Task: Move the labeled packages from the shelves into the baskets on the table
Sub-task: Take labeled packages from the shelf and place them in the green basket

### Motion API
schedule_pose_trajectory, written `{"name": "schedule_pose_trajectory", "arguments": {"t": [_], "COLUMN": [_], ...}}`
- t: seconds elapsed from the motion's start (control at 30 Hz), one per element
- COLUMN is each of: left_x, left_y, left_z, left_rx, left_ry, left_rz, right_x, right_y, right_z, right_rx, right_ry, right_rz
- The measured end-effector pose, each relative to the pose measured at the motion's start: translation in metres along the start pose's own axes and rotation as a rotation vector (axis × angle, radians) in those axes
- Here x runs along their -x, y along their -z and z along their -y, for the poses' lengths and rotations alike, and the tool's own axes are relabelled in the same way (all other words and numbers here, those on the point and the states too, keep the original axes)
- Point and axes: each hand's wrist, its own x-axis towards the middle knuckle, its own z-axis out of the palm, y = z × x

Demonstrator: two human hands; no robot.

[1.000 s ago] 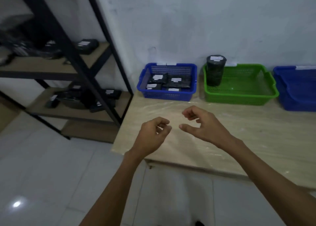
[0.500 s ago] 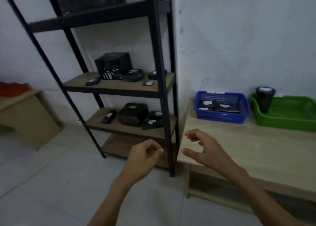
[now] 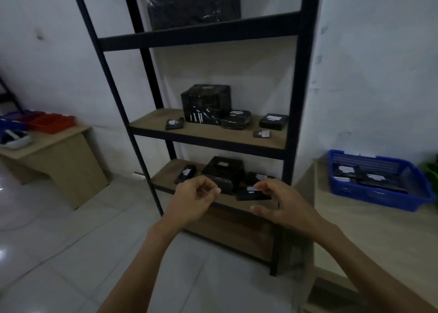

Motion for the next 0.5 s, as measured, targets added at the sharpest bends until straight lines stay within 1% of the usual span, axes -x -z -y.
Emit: {"name": "schedule_pose_trajectory", "arguments": {"t": [0.1, 0.23, 0.37, 0.5], "left_x": [-0.035, -0.085, -0.146, -0.211], "left_y": [0.028, 0.053, 0.055, 0.049], "left_z": [0.036, 0.077, 0.12, 0.159], "left_rx": [-0.033, -0.009, 0.049, 0.047], "left_ry": [0.027, 0.042, 0.029, -0.009], "left_rz": [0.027, 0.016, 0.082, 0.159], "right_x": [-0.062, -0.128, -0.187, -0.243], "right_y": [-0.022, -0.05, -0.072, -0.085], "right_z": [0.005, 0.008, -0.008, -0.026], "right_rx": [-0.029, -0.059, -0.067, -0.075], "right_ry": [-0.008, -0.066, -0.123, -0.208], "right_rz": [-0.01, -0.006, 0.014, -0.004]}}
